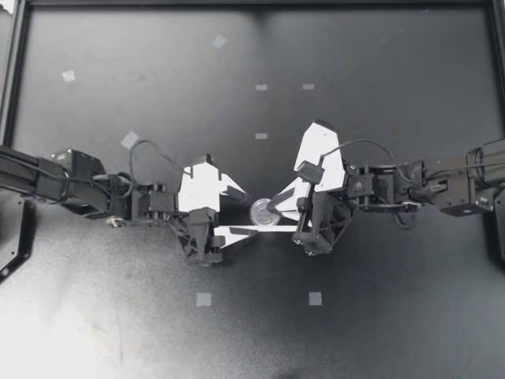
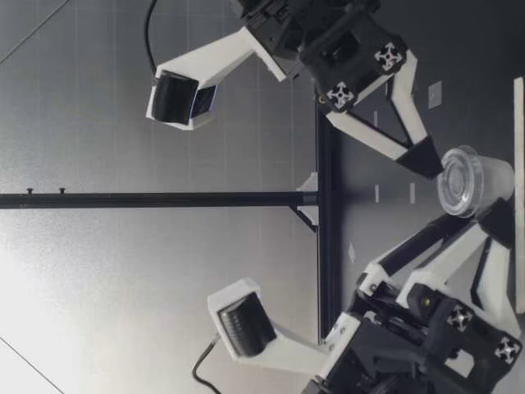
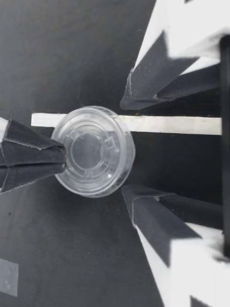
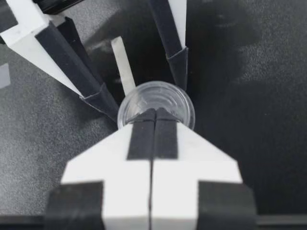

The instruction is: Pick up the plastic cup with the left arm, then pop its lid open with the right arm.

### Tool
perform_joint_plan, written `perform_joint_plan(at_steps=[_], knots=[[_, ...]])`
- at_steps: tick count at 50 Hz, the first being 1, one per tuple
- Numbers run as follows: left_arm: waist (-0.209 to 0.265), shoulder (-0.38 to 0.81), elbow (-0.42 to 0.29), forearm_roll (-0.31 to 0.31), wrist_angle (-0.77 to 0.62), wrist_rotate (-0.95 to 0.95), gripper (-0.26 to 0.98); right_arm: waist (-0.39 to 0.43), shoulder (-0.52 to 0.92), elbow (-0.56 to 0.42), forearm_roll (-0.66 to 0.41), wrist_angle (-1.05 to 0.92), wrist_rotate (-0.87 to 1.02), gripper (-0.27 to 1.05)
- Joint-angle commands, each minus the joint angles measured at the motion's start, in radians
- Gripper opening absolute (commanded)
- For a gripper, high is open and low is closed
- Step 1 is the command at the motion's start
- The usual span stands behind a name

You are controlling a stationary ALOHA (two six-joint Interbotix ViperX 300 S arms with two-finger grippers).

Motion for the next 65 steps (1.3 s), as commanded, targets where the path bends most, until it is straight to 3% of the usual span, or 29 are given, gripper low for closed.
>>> perform_joint_plan(at_steps=[1,42,65], knots=[[0.000,-0.012,-0.021,0.002,-0.009,0.002,0.64,-0.008,-0.015,-0.005,0.000,-0.009,0.002,-0.06],[0.000,0.017,-0.057,0.002,-0.002,0.002,0.62,-0.008,0.003,0.025,0.000,-0.028,0.044,-0.06],[0.000,0.017,-0.084,0.002,0.057,0.006,0.38,-0.008,-0.002,0.028,-0.002,-0.031,0.043,-0.06]])
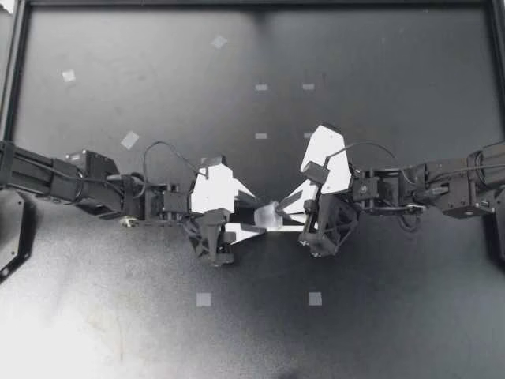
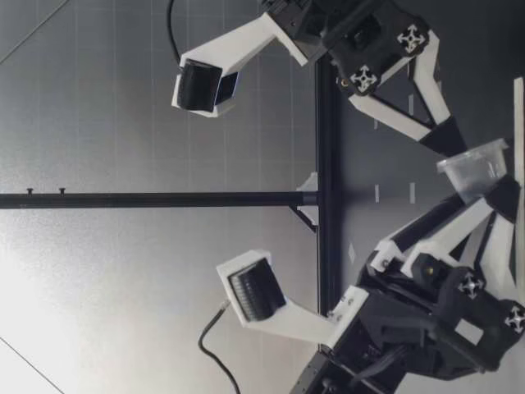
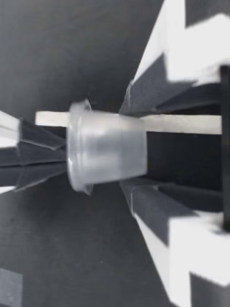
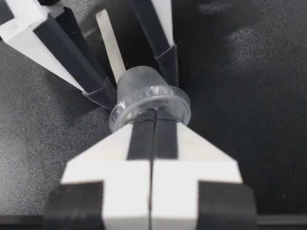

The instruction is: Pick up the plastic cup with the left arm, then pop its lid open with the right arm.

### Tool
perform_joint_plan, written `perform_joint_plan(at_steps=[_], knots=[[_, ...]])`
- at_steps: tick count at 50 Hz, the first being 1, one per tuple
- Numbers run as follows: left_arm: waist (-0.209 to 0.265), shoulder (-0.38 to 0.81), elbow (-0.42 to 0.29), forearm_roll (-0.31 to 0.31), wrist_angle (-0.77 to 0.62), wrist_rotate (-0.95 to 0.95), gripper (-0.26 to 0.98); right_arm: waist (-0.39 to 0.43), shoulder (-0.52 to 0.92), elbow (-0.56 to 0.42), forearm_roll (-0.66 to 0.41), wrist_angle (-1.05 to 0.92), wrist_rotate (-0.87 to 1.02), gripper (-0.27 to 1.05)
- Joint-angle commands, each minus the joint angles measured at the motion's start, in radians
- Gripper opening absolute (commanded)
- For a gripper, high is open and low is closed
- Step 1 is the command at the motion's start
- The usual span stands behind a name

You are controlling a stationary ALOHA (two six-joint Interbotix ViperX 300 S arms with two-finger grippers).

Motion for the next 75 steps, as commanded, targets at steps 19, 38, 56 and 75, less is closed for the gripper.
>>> perform_joint_plan(at_steps=[19,38,56,75], knots=[[0.000,-0.057,0.005,0.000,-0.002,0.005,0.34,-0.006,-0.077,0.017,-0.002,-0.009,0.002,-0.06],[0.002,-0.253,0.146,0.000,-0.221,0.031,0.27,-0.012,-0.397,0.141,0.005,-0.015,0.081,0.11],[0.000,-0.341,0.272,-0.015,-0.663,0.124,0.27,-0.012,-0.325,0.227,-0.002,-0.526,0.726,0.72],[0.000,-0.262,0.235,-0.017,-0.690,0.140,0.27,-0.058,-0.014,0.115,-0.114,-1.043,1.028,0.70]])
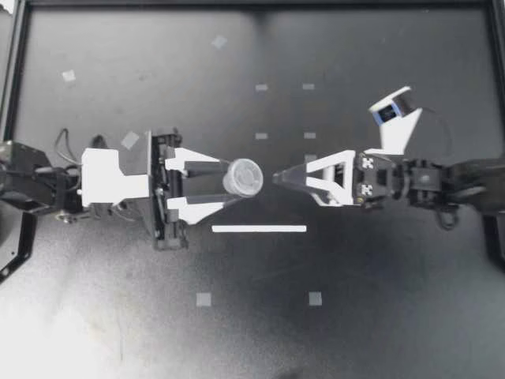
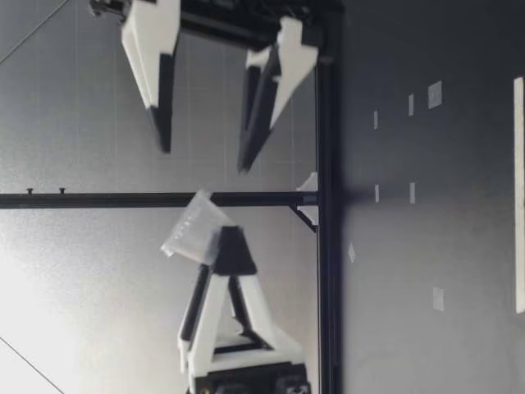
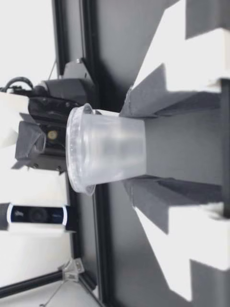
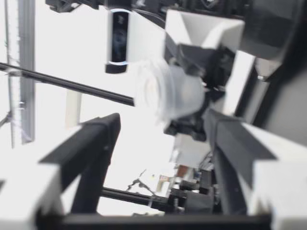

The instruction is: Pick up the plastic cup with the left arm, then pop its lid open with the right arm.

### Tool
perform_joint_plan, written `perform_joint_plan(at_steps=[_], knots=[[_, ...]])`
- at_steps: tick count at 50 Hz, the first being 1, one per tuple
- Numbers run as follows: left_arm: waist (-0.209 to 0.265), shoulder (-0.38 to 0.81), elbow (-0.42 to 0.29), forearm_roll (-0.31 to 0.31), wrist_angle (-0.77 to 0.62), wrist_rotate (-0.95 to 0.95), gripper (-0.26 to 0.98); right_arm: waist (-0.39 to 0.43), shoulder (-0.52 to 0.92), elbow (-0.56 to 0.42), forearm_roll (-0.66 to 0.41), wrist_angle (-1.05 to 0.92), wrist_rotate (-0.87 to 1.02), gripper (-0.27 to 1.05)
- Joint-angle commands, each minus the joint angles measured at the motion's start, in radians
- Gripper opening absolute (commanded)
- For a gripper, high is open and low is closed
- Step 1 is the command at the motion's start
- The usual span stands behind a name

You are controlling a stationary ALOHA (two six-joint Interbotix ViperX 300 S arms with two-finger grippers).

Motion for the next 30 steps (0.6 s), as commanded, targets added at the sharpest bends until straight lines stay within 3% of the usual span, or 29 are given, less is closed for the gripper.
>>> perform_joint_plan(at_steps=[1,10,19,30], knots=[[0.000,-0.011,-0.017,0.002,-0.011,-0.002,0.27,-0.012,0.002,-0.040,-0.014,-0.002,0.000,0.70],[0.000,-0.011,-0.012,0.002,-0.009,0.000,0.27,-0.034,-0.040,-0.074,-0.078,0.029,0.002,0.70],[0.000,-0.011,-0.014,0.005,-0.006,-0.002,0.27,-0.066,-0.245,-0.078,-0.242,-0.098,-0.029,0.70],[0.000,-0.006,-0.012,0.005,-0.006,-0.003,0.27,-0.086,-0.354,0.015,-0.202,0.029,-0.167,0.70]])
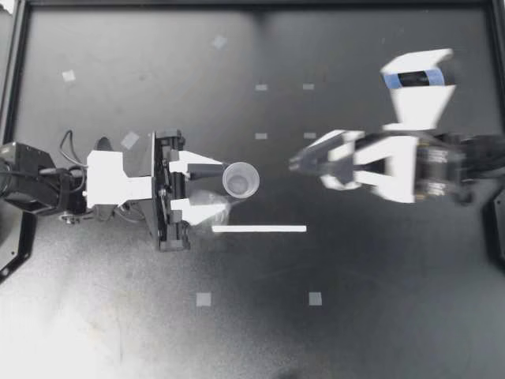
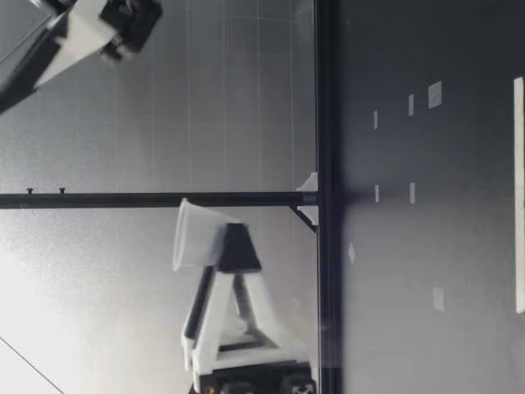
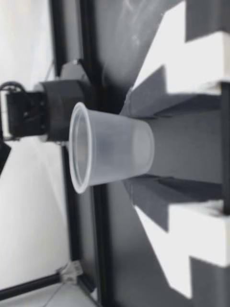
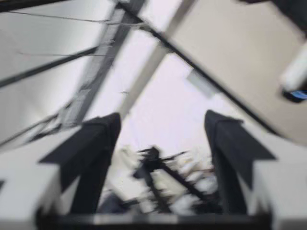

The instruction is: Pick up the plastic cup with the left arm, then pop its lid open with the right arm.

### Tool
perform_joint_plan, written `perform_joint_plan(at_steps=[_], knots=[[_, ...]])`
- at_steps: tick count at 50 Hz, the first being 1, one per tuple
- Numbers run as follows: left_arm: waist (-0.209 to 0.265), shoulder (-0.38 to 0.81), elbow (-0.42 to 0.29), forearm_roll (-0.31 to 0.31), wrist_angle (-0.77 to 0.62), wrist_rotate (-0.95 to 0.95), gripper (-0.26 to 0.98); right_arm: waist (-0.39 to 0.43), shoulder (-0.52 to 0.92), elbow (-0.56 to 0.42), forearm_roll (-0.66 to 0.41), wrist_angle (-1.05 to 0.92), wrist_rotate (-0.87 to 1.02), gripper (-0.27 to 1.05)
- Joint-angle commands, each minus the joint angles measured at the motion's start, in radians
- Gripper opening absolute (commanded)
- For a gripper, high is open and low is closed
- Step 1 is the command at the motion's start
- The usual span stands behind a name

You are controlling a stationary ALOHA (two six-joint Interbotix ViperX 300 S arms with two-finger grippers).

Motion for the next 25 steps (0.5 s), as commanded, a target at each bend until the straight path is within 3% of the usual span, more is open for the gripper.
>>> perform_joint_plan(at_steps=[1,16,25], knots=[[0.003,-0.011,-0.009,0.003,-0.006,-0.003,0.27,-0.014,-0.028,0.008,0.021,0.043,-0.020,0.70],[0.003,-0.009,-0.012,0.003,-0.005,-0.008,0.27,-0.051,0.000,0.017,-0.012,0.046,-0.092,0.70],[0.003,-0.009,-0.012,0.003,0.003,-0.008,0.27,-0.061,-0.023,0.018,-0.087,0.091,-0.353,0.70]])
